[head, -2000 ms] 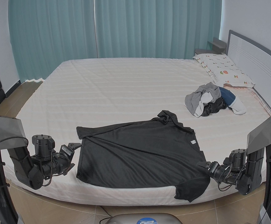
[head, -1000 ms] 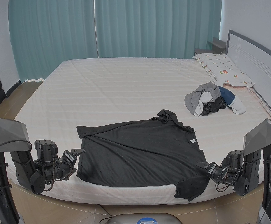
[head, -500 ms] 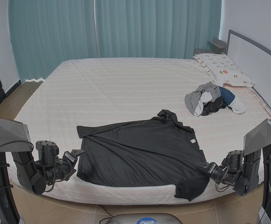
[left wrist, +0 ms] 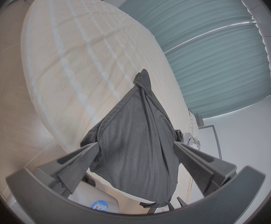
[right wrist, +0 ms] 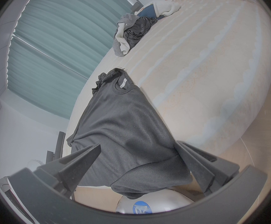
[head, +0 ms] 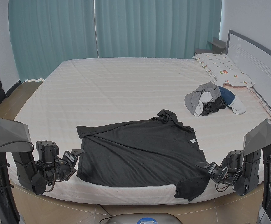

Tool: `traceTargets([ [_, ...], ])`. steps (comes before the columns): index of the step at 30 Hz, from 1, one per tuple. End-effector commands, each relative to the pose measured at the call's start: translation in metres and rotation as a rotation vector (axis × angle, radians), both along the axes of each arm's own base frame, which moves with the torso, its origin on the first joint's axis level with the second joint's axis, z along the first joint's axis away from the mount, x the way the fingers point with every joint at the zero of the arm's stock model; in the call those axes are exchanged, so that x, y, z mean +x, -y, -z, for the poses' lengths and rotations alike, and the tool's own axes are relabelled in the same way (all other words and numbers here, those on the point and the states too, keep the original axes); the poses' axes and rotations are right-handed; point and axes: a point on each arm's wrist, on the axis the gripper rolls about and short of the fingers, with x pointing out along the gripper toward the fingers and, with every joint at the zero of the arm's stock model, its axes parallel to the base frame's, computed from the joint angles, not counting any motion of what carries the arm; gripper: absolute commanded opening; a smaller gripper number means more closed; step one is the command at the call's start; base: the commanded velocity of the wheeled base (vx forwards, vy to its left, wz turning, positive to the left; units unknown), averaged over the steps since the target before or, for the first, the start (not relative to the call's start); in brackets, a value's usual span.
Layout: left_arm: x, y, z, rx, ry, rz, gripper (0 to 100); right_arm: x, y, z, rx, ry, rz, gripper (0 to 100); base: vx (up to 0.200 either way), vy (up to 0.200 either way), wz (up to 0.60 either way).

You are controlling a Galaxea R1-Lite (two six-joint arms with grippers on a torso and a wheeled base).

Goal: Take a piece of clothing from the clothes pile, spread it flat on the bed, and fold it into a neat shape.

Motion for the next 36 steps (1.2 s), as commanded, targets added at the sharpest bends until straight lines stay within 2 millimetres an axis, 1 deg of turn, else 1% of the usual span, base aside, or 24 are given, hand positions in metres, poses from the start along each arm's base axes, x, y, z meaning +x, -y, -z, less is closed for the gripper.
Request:
traceTargets([
  [1,0.000,0.000,0.001,0.001,-0.005,0.000,100,0.001,0.000,-0.001,0.003,0.011,0.000,100,0.000,0.000,0.00],
  [20,0.001,0.003,0.004,0.016,-0.007,-0.007,100,0.001,0.000,-0.001,0.003,0.011,0.000,100,0.000,0.000,0.00],
  [28,0.001,0.011,0.014,0.085,-0.016,-0.006,100,0.001,0.000,-0.001,0.002,0.011,-0.001,100,0.000,0.000,0.00],
  [36,0.002,0.012,0.016,0.088,0.003,-0.003,100,0.001,0.000,-0.001,0.002,0.010,0.000,100,0.000,0.000,0.00],
])
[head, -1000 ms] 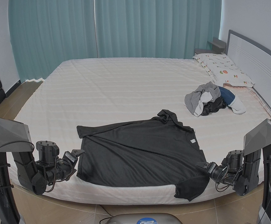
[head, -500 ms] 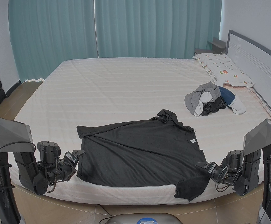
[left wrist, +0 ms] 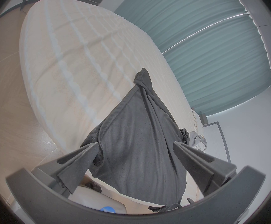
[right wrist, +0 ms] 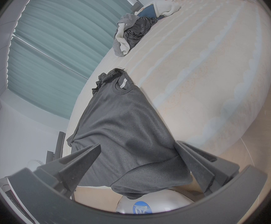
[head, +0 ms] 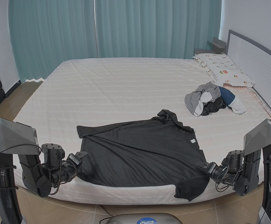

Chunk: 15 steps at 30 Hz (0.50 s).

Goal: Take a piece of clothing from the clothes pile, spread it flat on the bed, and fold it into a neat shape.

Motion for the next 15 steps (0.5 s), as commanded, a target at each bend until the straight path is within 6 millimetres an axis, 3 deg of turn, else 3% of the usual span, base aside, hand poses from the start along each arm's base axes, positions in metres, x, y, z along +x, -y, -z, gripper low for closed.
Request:
traceTargets([
  [1,0.000,0.002,0.005,0.006,-0.008,0.000,100,0.000,0.000,-0.001,0.001,0.010,-0.001,100,0.000,0.000,0.00],
  [15,-0.003,0.008,0.016,0.077,-0.005,0.031,100,0.000,0.000,0.000,0.001,0.008,-0.001,100,0.000,0.000,0.00],
])
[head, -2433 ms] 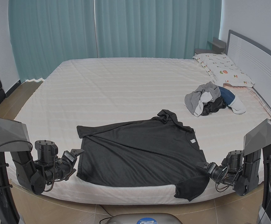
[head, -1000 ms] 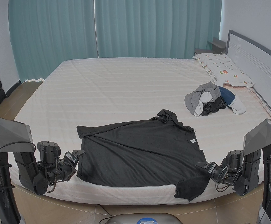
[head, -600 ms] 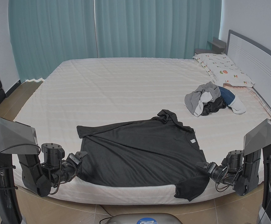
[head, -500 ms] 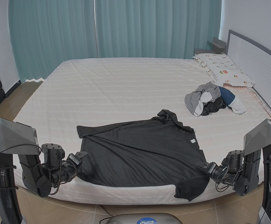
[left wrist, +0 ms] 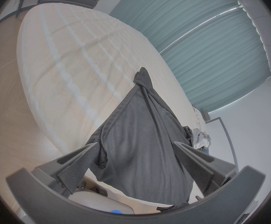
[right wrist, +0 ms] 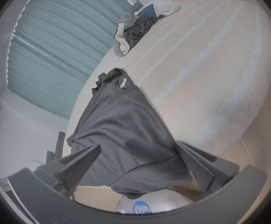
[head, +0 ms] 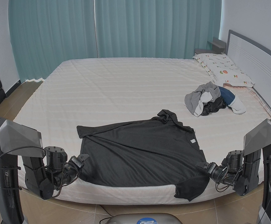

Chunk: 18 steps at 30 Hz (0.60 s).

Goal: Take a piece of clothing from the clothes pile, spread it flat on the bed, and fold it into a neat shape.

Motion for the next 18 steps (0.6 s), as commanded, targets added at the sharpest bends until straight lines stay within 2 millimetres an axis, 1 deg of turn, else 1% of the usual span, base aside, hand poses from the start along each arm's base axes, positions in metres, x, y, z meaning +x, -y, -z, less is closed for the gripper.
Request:
traceTargets([
  [1,-0.0021,0.0042,0.0095,0.050,-0.023,0.003,100,0.0002,-0.0002,-0.0006,0.001,0.008,-0.001,100,0.000,0.000,0.00],
  [4,-0.0025,0.0037,0.0140,0.092,-0.030,0.010,100,0.0003,-0.0002,-0.0011,0.001,0.010,-0.001,100,0.000,0.000,0.00],
  [11,-0.0029,0.0026,0.0121,0.130,-0.021,-0.017,100,0.0003,-0.0002,-0.0011,0.001,0.010,-0.001,100,0.000,0.000,0.00],
  [18,-0.0051,0.0104,0.0185,0.212,-0.026,0.024,100,0.0003,-0.0002,-0.0011,0.001,0.010,-0.001,100,0.000,0.000,0.00],
])
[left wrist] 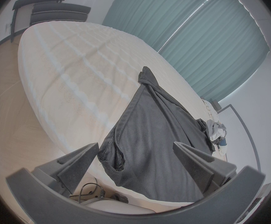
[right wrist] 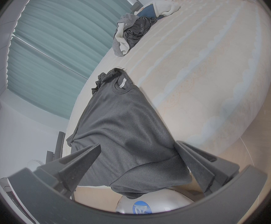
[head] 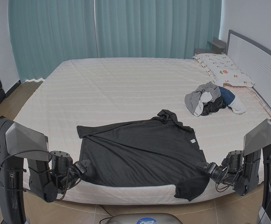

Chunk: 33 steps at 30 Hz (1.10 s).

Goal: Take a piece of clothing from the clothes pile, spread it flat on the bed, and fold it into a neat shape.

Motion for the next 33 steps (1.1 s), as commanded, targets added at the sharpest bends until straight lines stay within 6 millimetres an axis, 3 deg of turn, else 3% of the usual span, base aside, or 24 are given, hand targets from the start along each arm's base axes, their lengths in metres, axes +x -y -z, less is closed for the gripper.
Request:
traceTargets([
  [1,-0.001,0.003,0.004,0.011,-0.011,0.012,100,0.001,0.000,-0.001,0.002,0.011,-0.001,100,0.000,0.000,0.00],
  [8,-0.002,0.008,0.019,0.088,-0.041,0.015,100,0.001,0.000,-0.001,0.002,0.011,-0.001,100,0.000,0.000,0.00],
  [16,-0.008,0.009,0.022,0.114,-0.062,0.026,100,0.000,0.000,-0.001,0.001,0.010,-0.001,100,0.000,0.000,0.00],
  [17,-0.010,0.008,0.023,0.129,-0.072,0.022,0,0.000,0.000,-0.001,0.001,0.008,-0.001,100,0.000,0.000,0.00],
  [26,-0.014,0.001,0.025,0.142,-0.093,0.001,0,-0.006,0.004,-0.004,-0.018,0.001,-0.006,100,0.000,0.000,0.00],
  [33,-0.017,-0.005,0.025,0.141,-0.111,-0.020,0,-0.011,0.008,0.006,-0.108,-0.015,-0.062,100,0.000,0.000,0.00],
])
